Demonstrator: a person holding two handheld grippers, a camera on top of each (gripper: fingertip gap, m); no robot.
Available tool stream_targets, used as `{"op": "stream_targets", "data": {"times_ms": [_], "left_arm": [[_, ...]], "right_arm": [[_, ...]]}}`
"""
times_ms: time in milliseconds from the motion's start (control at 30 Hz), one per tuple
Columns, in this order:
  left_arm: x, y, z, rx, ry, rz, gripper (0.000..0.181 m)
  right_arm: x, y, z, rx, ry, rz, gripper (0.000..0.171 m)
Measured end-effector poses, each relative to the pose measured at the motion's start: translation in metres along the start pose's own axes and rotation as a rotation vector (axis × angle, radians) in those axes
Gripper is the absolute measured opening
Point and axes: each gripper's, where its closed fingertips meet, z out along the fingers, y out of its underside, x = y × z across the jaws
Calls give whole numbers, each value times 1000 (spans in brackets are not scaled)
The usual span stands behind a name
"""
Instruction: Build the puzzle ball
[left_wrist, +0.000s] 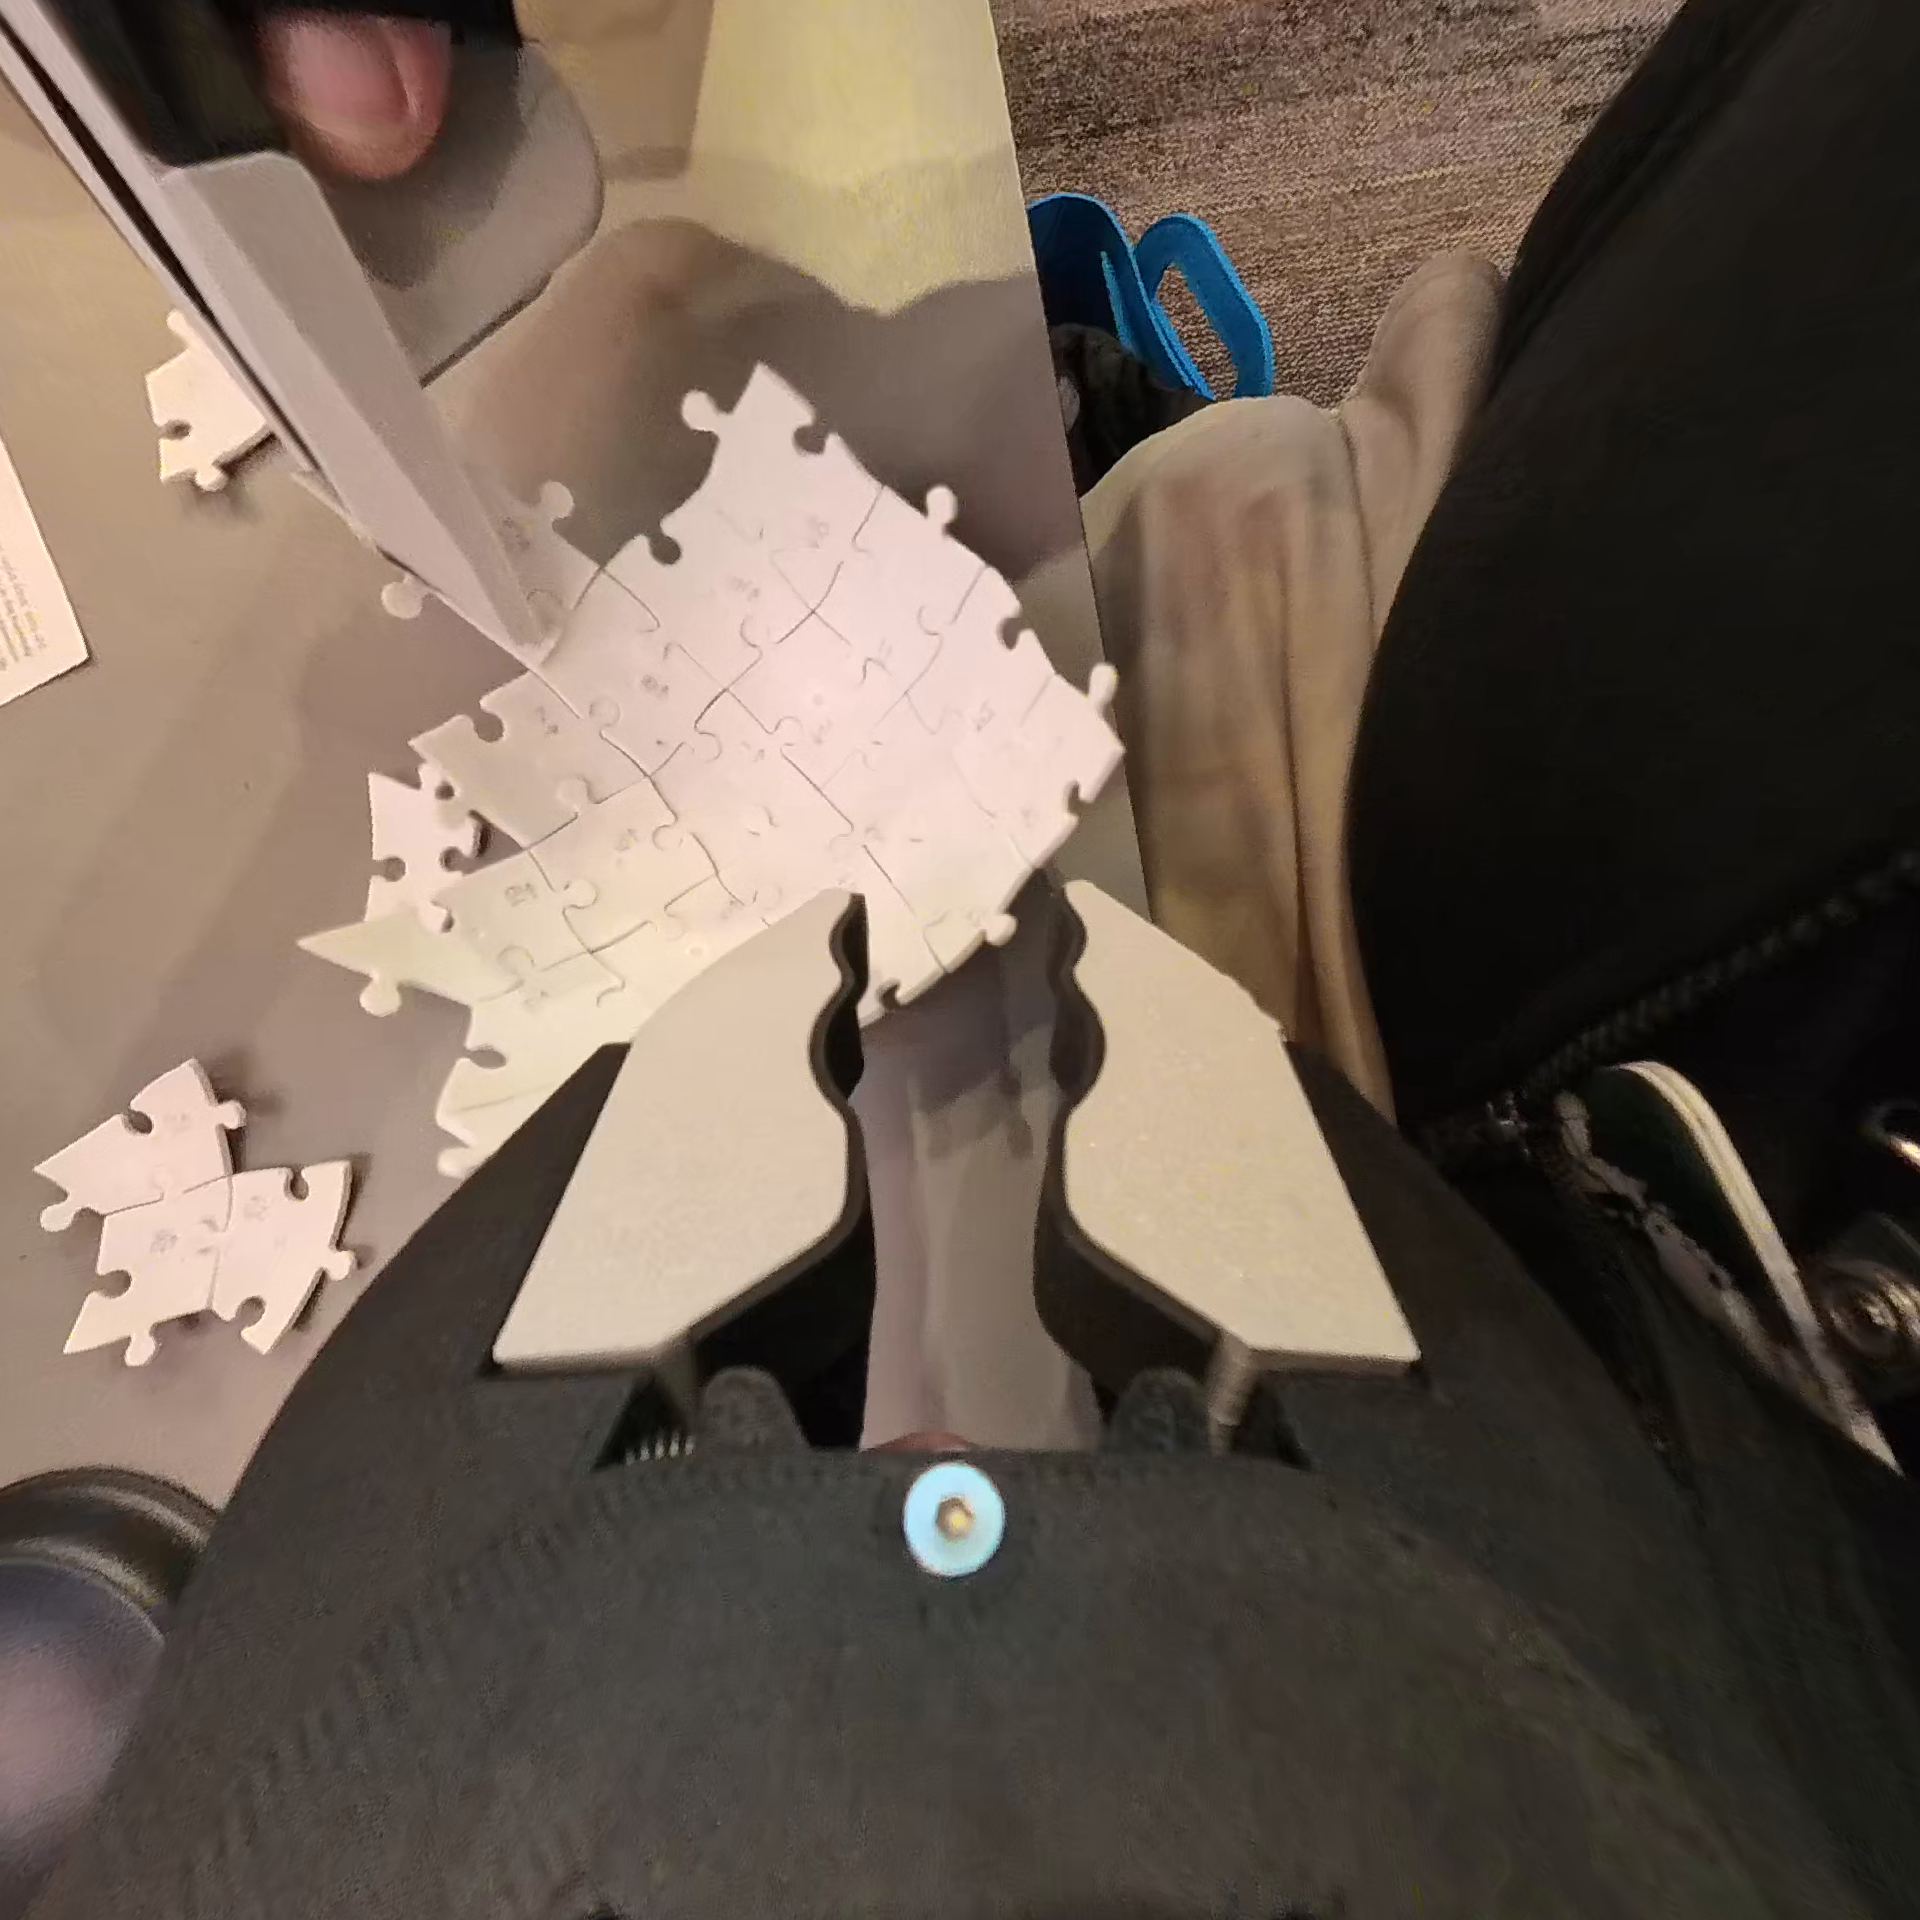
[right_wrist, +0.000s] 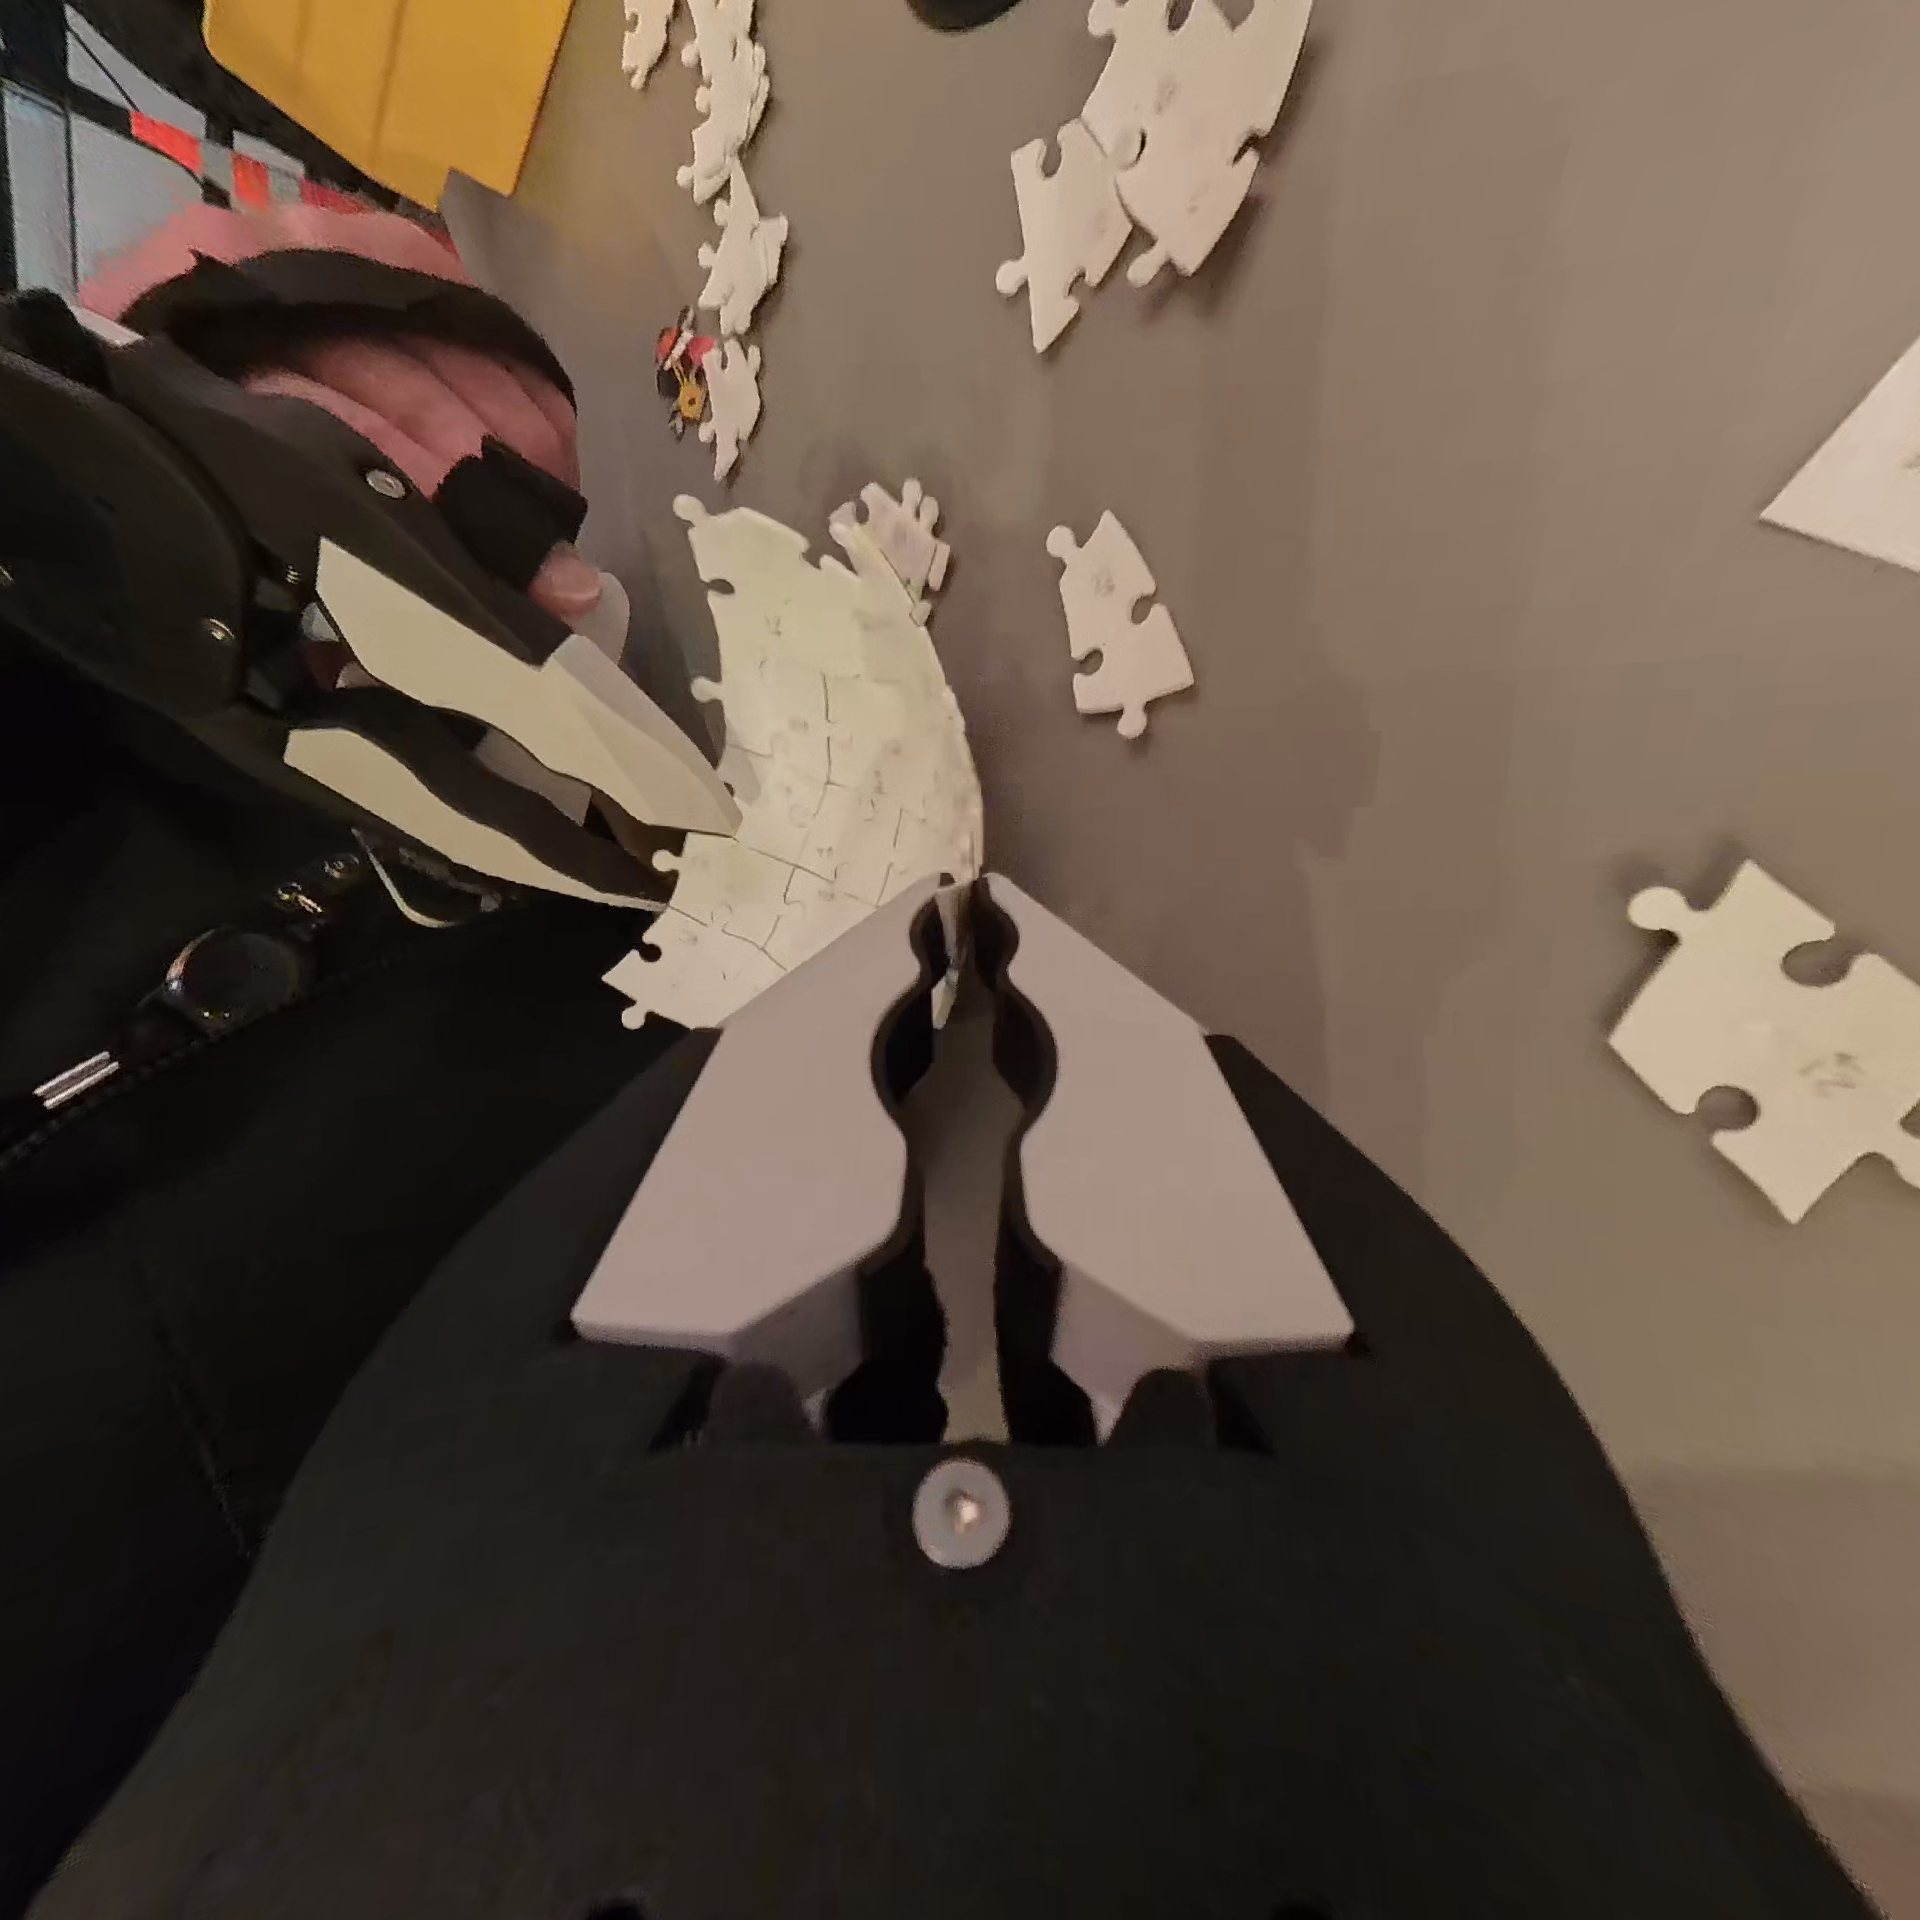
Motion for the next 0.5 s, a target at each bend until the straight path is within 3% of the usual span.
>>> {"op": "stream_targets", "data": {"times_ms": [333, 500], "left_arm": [[3, -1, 6, 18, 8, -10, 31], [4, -2, 7, 18, -5, 7, 27]], "right_arm": [[12, 5, 7, -45, 160, -58, 1], [13, 4, 9, -14, 136, 13, 1]]}}
